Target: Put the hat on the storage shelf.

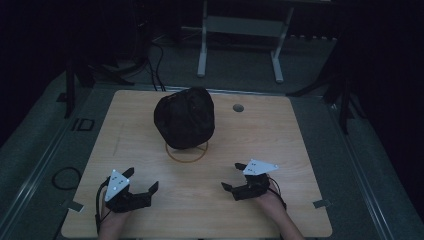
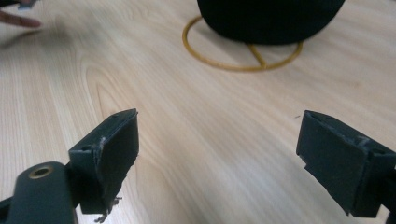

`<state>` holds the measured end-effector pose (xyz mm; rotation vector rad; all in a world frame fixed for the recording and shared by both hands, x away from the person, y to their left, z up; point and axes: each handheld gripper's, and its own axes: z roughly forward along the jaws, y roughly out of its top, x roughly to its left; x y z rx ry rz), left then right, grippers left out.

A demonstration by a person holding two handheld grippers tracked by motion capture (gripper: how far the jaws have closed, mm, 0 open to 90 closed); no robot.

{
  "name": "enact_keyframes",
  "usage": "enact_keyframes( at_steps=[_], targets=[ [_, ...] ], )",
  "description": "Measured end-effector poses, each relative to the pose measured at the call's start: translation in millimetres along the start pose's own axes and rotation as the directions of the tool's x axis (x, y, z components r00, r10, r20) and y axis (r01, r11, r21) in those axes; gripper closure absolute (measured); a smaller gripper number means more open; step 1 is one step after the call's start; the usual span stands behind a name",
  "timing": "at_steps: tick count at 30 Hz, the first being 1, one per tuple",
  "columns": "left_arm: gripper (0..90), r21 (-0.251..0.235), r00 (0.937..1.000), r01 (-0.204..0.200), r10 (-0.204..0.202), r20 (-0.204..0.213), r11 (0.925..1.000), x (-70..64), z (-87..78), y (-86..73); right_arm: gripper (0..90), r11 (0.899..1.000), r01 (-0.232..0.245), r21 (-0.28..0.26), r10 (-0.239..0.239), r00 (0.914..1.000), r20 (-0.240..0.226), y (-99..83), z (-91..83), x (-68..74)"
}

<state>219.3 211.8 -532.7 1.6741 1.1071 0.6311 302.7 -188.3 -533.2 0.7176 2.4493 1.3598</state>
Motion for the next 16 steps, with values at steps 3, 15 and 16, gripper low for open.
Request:
enact_keyframes(
  at_steps=[3,15,16],
  targets=[
    [2.8,0.004,1.0,-0.004,0.004,0.0,1.0,-0.7,0.4,-0.4,13.1,1.0,-0.01,0.004,0.01,0.9999,0.005,-5.8,-2.0,-2.1],
    [2.8,0.002,1.0,0.0,0.0,-0.005,1.0,0.6,0.0,-0.6,13.4,1.0,0.015,0.003,-0.015,0.9995,0.027,-13.2,-7.9,-0.5],
    [2.8,0.0,1.0,0.0,0.0,-0.002,1.0,0.5,0.2,-0.7,13.4,1.0,0.017,0.004,-0.017,0.9994,0.029,-13.1,-7.5,-0.4]
  ],
)
